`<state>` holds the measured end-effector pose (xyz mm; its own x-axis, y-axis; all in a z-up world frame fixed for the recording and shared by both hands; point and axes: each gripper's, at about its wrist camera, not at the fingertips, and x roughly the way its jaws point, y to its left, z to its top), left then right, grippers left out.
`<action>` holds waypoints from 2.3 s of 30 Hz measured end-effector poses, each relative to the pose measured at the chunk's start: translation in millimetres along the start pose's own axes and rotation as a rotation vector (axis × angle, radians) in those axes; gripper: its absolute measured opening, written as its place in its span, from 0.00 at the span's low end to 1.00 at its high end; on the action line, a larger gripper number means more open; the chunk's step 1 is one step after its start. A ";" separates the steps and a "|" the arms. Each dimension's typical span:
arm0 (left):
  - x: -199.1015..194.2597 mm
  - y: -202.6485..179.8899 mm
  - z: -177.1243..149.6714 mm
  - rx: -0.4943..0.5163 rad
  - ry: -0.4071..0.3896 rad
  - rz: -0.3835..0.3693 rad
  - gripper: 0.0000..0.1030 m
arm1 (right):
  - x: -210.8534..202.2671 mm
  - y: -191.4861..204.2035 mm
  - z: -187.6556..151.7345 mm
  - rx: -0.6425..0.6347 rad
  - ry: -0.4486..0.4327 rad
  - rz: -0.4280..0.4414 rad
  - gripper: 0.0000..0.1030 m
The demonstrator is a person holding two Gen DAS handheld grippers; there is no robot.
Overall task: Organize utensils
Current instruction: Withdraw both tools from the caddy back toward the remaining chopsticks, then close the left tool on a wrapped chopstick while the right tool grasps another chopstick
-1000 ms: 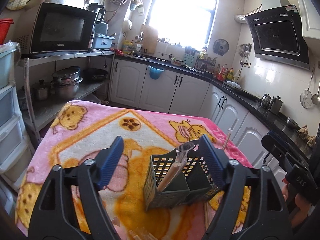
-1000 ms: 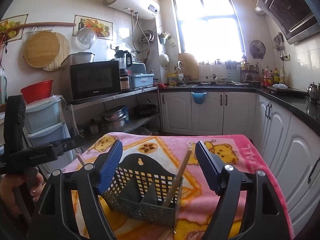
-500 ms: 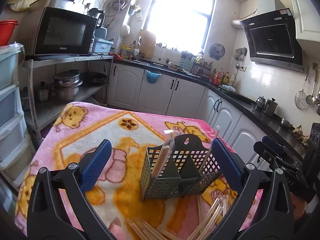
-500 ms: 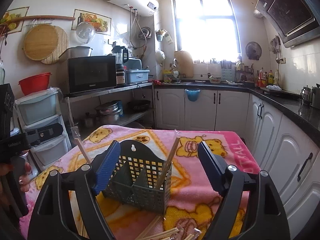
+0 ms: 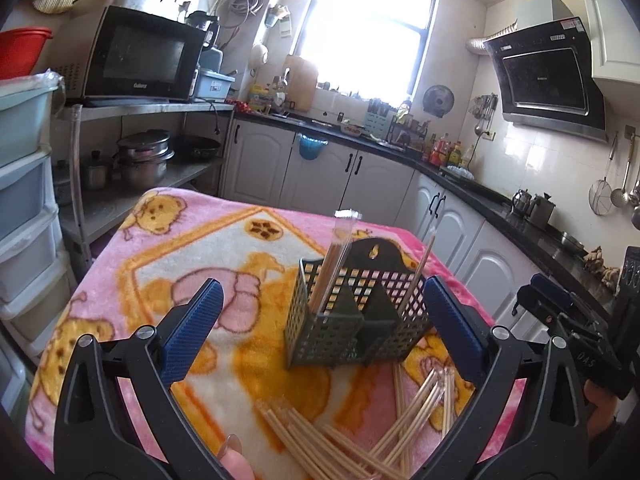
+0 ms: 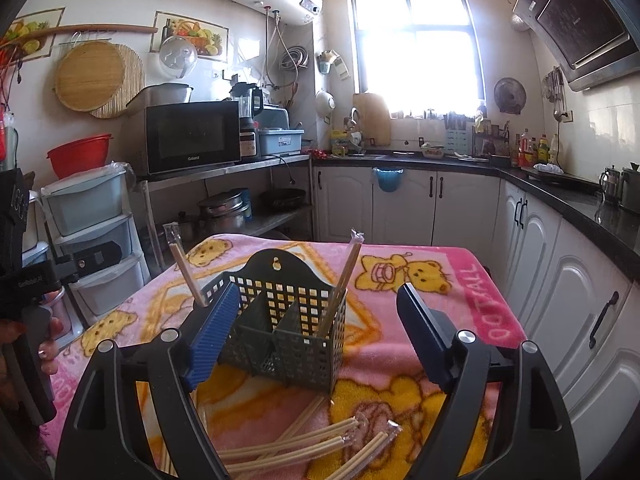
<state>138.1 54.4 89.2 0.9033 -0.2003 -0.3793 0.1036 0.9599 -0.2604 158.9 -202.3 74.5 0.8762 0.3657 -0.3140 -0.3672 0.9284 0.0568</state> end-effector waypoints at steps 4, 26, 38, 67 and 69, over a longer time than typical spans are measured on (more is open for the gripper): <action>-2.8 3.3 -9.9 -0.009 0.015 0.008 0.90 | -5.2 2.3 -8.2 -0.004 0.010 -0.003 0.76; 18.2 16.5 -63.1 -0.025 0.161 0.047 0.90 | -7.9 0.1 -67.7 0.001 0.160 -0.038 0.76; 37.9 15.8 -96.2 -0.017 0.264 0.040 0.90 | 11.0 -10.0 -94.0 0.045 0.253 -0.078 0.76; 102.3 81.6 -115.5 -0.295 0.418 0.063 0.21 | 78.4 -39.0 -116.2 0.189 0.451 -0.013 0.41; 102.5 84.1 -115.6 -0.302 0.419 0.058 0.20 | 82.3 -41.6 -117.2 0.207 0.461 -0.008 0.39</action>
<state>191.2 92.0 -74.2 0.6536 -0.2694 -0.7073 -0.1223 0.8846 -0.4500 209.7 -218.5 -64.8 0.6324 0.3351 -0.6984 -0.2508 0.9416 0.2247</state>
